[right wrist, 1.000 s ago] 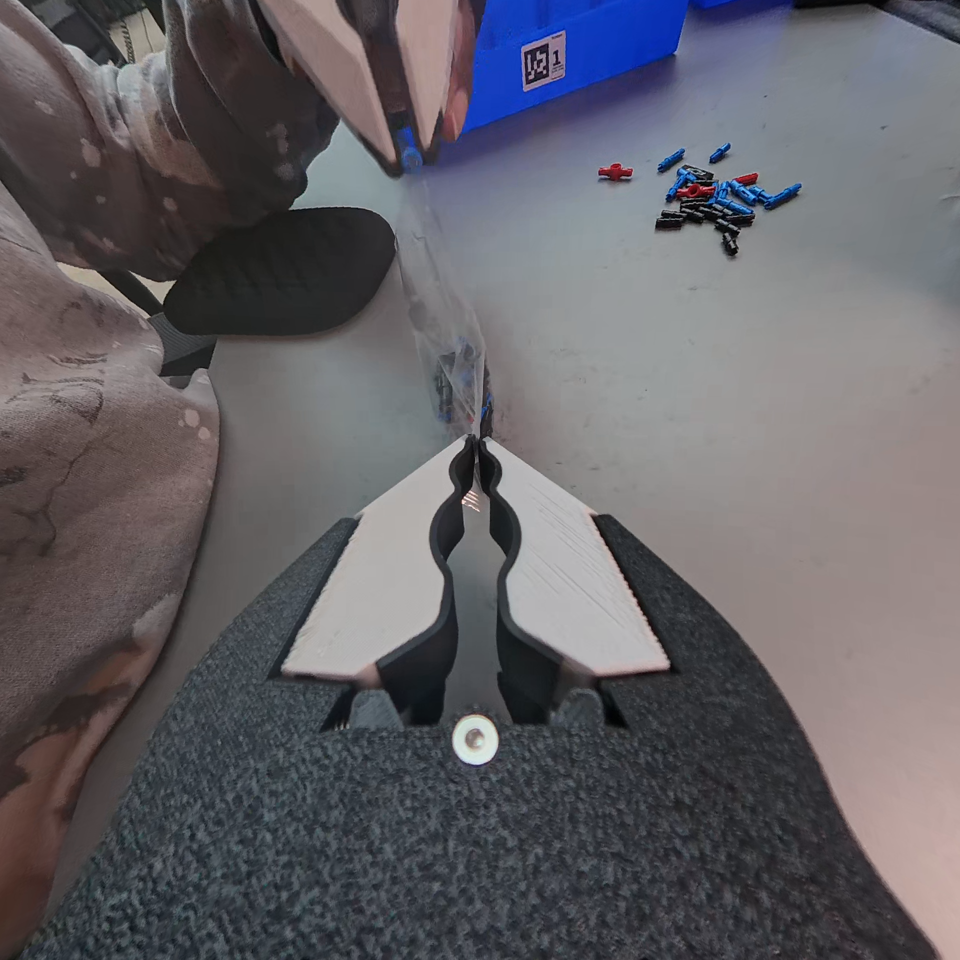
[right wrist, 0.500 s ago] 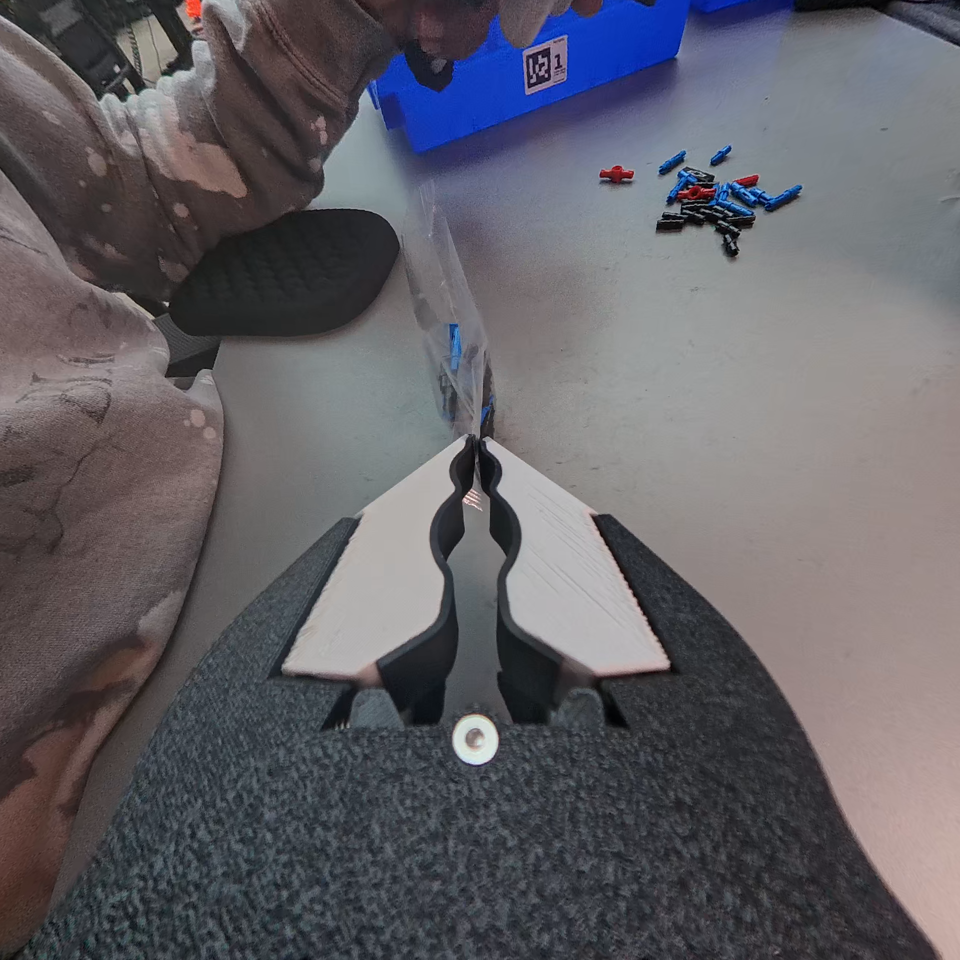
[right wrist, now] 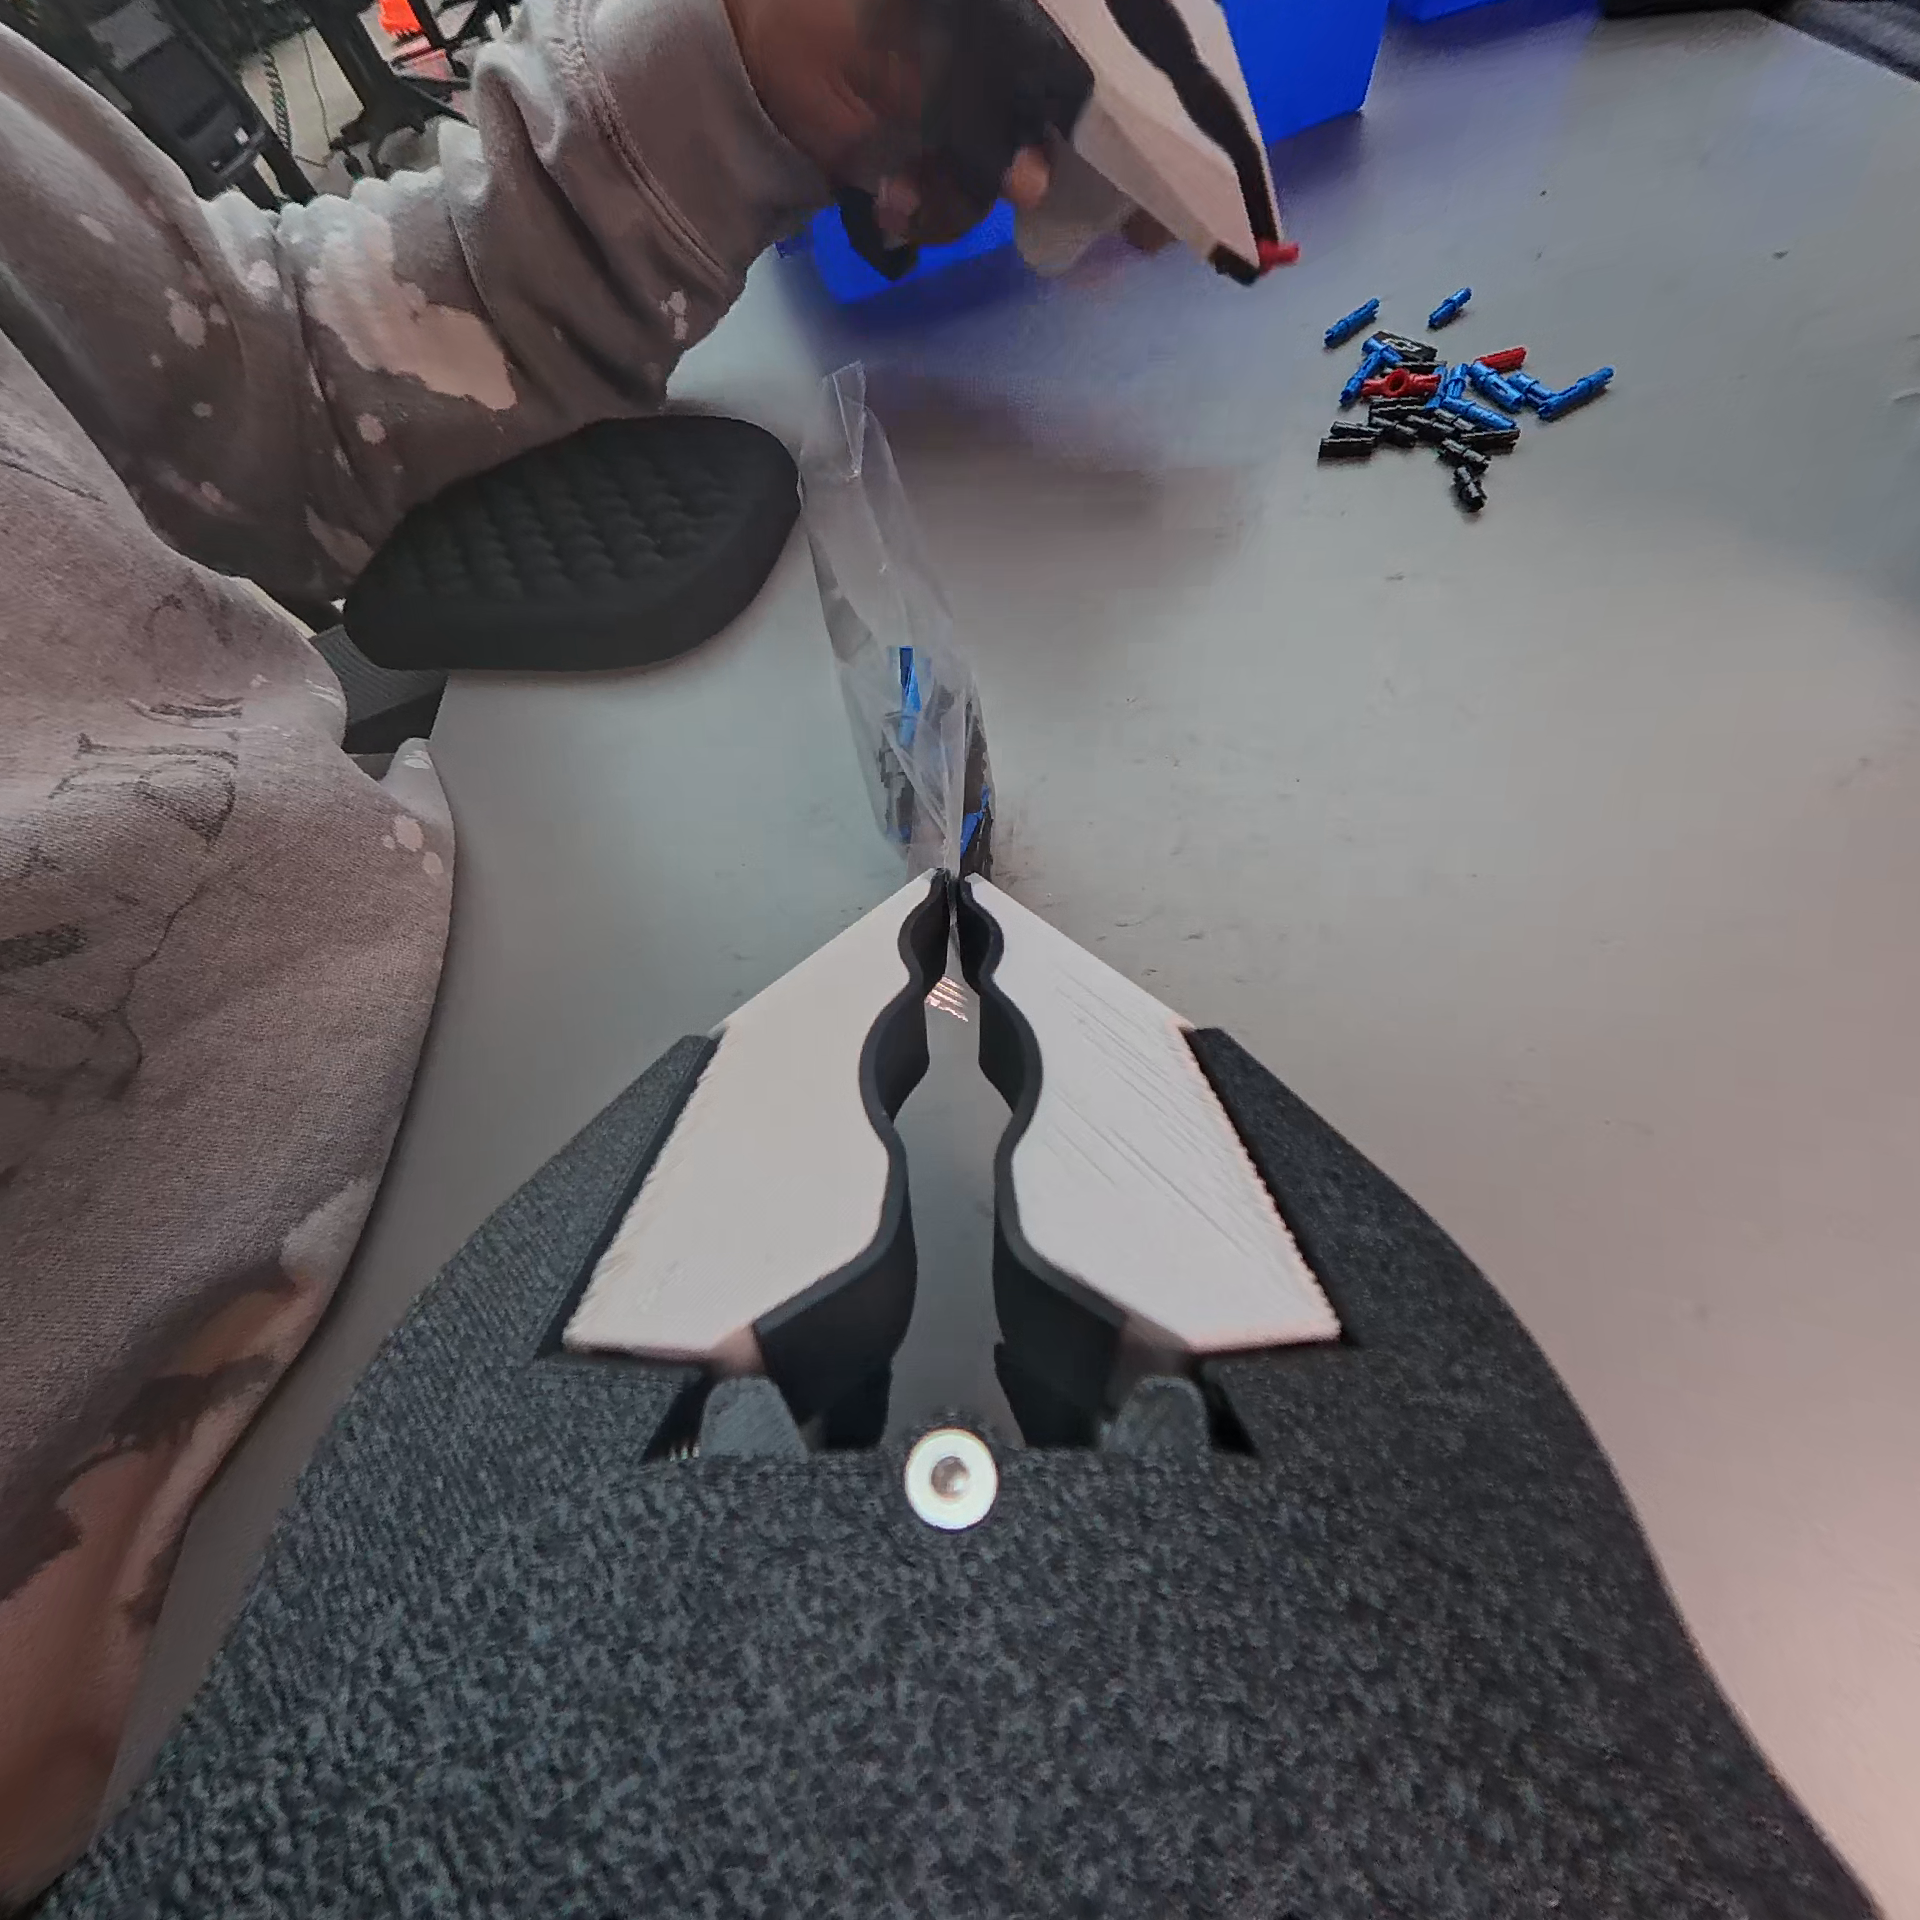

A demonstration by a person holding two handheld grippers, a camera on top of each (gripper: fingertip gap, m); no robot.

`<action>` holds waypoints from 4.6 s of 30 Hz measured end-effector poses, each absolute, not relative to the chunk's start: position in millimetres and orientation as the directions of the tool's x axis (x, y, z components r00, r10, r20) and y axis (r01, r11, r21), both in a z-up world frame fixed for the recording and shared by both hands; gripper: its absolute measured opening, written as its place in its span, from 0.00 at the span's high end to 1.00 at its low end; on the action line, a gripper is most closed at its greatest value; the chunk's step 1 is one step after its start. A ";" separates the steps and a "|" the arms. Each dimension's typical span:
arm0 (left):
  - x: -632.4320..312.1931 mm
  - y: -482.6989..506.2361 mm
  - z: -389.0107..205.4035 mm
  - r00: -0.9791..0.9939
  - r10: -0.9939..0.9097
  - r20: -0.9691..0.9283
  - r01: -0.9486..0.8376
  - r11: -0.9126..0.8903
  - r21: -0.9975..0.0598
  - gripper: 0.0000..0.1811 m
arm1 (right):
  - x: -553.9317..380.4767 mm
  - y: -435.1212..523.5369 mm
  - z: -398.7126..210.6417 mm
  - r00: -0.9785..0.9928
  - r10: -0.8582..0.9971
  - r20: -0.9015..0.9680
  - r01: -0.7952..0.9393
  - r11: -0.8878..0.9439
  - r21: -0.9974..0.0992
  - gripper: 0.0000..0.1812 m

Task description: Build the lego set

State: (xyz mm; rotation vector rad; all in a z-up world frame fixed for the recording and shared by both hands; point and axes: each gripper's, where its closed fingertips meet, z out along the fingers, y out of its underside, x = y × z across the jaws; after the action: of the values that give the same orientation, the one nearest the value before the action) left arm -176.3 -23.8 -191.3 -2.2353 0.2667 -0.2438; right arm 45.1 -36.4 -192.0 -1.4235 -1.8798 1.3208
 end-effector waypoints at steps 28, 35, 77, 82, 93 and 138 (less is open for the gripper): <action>-240.6 -4.0 -221.3 0.993 0.046 0.105 0.109 -0.658 -0.745 0.84 | 45.0 -37.8 -192.1 -0.385 0.902 -0.194 0.489 0.021 -0.872 1.00; -244.3 -2.0 -239.1 0.999 0.034 0.025 0.042 -0.710 -0.703 0.92 | 45.3 -37.7 -191.5 -0.386 0.901 -0.196 0.487 0.018 -0.873 1.00; -226.0 4.8 -228.4 0.997 -0.075 0.020 -0.035 -0.665 -0.746 0.87 | 45.4 -36.8 -191.5 -0.380 0.903 -0.201 0.490 0.012 -0.872 1.00; -222.5 10.4 -238.8 0.991 -0.136 -0.023 -0.111 -0.689 -0.716 0.87 | 45.6 -36.8 -191.1 -0.380 0.902 -0.202 0.488 0.011 -0.873 1.00; -220.7 6.7 -239.4 0.980 -0.201 0.013 -0.137 -0.714 -0.686 0.93 | 45.6 -36.3 -191.0 -0.378 0.903 -0.205 0.489 0.007 -0.872 1.00; -182.2 0.0 -170.6 0.979 -0.190 0.067 -0.047 -0.541 -0.840 0.87 | 44.7 -35.5 -192.3 -0.371 0.907 -0.201 0.493 0.009 -0.870 1.00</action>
State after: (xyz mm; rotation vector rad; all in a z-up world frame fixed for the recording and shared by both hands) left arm -182.2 0.0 -170.6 -2.1388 0.1661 -0.1837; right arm 44.7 -35.5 -192.3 -1.4336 -1.8746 1.3222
